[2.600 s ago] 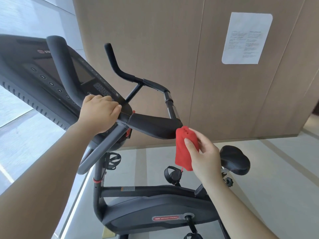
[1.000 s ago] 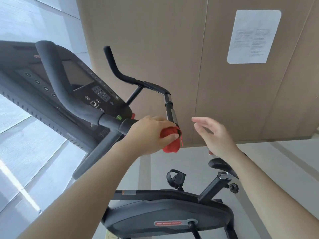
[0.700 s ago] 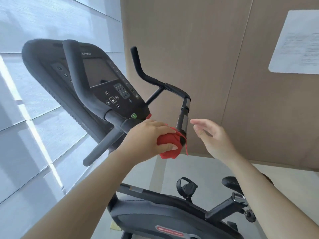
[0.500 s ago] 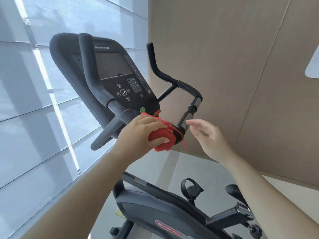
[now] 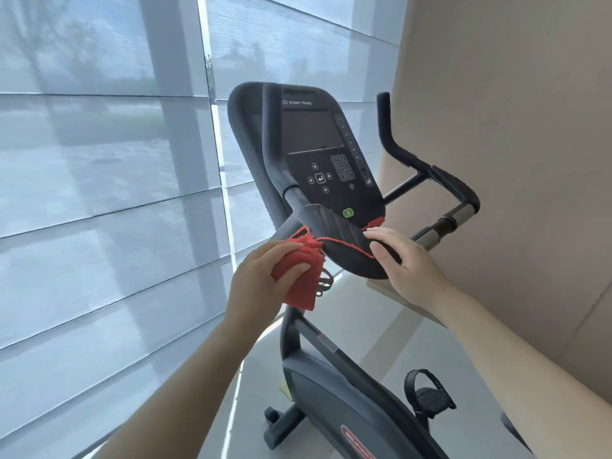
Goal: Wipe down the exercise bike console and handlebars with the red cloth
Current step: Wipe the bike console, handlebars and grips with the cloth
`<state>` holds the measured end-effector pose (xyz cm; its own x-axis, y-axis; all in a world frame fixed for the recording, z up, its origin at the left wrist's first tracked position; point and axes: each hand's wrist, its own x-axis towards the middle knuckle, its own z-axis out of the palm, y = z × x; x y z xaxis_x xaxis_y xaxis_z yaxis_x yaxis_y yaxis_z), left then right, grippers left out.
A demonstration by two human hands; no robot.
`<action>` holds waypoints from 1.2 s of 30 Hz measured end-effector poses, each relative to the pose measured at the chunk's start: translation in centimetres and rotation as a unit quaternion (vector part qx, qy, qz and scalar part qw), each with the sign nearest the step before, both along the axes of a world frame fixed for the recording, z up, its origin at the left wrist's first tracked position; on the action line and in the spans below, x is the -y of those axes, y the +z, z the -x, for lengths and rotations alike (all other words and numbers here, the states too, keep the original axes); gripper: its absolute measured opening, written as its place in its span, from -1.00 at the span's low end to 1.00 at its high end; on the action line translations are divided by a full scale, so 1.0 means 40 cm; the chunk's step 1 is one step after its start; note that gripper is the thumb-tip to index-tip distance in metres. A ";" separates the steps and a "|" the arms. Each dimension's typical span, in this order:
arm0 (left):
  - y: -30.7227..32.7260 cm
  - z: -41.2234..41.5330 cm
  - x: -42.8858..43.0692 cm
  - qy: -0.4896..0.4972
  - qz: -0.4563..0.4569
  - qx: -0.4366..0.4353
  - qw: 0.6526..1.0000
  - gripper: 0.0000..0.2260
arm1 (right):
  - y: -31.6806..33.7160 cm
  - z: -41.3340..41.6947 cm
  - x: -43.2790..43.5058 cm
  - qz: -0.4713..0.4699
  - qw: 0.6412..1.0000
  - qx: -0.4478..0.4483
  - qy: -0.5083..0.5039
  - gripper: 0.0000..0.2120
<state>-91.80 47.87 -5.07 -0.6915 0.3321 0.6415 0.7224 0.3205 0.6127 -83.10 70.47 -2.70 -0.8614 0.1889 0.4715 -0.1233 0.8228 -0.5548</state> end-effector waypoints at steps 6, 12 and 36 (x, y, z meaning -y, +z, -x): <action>0.004 -0.013 0.025 0.070 -0.117 0.154 0.979 -0.85 | 0.016 0.024 0.004 0.004 1.000 0.013 0.001 -0.66; 0.062 -0.048 -0.079 0.093 -0.175 0.201 0.959 -0.83 | 0.010 0.008 -0.010 0.015 0.999 0.027 0.007 -0.59; -0.026 -0.145 -0.222 0.064 -0.154 0.268 0.949 -0.47 | -0.001 -0.014 -0.077 0.002 0.998 0.062 -0.016 -0.60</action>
